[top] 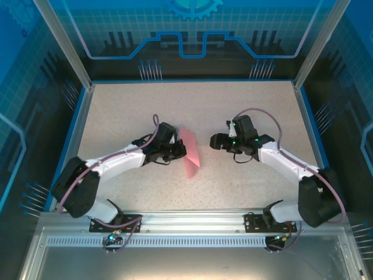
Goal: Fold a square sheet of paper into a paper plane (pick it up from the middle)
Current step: Turn over the paper at the center of the table.
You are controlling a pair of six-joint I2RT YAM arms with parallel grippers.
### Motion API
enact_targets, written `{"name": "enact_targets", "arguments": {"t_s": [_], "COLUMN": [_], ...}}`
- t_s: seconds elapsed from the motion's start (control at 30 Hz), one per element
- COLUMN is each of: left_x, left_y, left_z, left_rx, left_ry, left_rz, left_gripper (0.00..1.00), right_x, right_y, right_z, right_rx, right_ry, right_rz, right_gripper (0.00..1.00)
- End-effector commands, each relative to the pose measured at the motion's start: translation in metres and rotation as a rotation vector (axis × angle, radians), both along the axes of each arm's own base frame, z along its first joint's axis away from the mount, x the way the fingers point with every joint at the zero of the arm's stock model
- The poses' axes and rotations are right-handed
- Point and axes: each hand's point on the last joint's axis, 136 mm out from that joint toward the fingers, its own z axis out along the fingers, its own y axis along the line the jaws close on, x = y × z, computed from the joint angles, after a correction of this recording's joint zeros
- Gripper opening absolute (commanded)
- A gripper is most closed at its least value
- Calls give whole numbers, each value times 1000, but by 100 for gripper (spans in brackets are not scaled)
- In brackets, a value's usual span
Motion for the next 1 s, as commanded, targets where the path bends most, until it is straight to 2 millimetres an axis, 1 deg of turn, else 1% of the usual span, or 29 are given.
{"name": "enact_targets", "arguments": {"t_s": [0.0, 0.03, 0.1, 0.17, 0.23, 0.37, 0.5, 0.6, 0.67, 0.73, 0.83, 0.97], "left_x": [-11, -11, -10, -9, -6, 1, 13, 22, 27, 31, 34, 33], "left_y": [43, 50, 64, 77, 84, 94, 111, 116, 112, 103, 83, 49], "left_z": [18, 26, 44, 56, 64, 63, 52, 44, 36, 25, 4, -25], "left_rx": [265, 304, 385, 453, 501, 625, 877, 1038, 1112, 1164, 1201, 1188], "left_ry": [-59, -74, -115, -143, -169, -173, -145, -126, -110, -94, -69, -47], "left_rz": [-44, -48, -46, -37, -37, -41, -6, 15, 5, -13, -55, -117], "left_gripper": [4, 4, 5, 5, 5, 5, 5, 5, 6, 6, 6, 8], "right_x": [-2, -3, -2, -3, -5, -12, -21, -26, -28, -31, -34, -38], "right_y": [-31, -34, -41, -47, -54, -65, -81, -90, -93, -95, -100, -105], "right_z": [-1, 3, 10, 16, 17, 14, 9, 7, 6, 5, 3, 2], "right_rx": [-73, -72, -69, -69, -84, -101, -142, -165, -170, -172, -172, -169], "right_ry": [-26, -46, -80, -94, -101, -92, -76, -63, -57, -52, -45, -35], "right_rz": [-96, -102, -125, -143, -158, -192, -237, -259, -267, -275, -294, -319], "right_gripper": [92, 99, 99, 99, 99, 100, 99, 99, 100, 99, 99, 100]}}
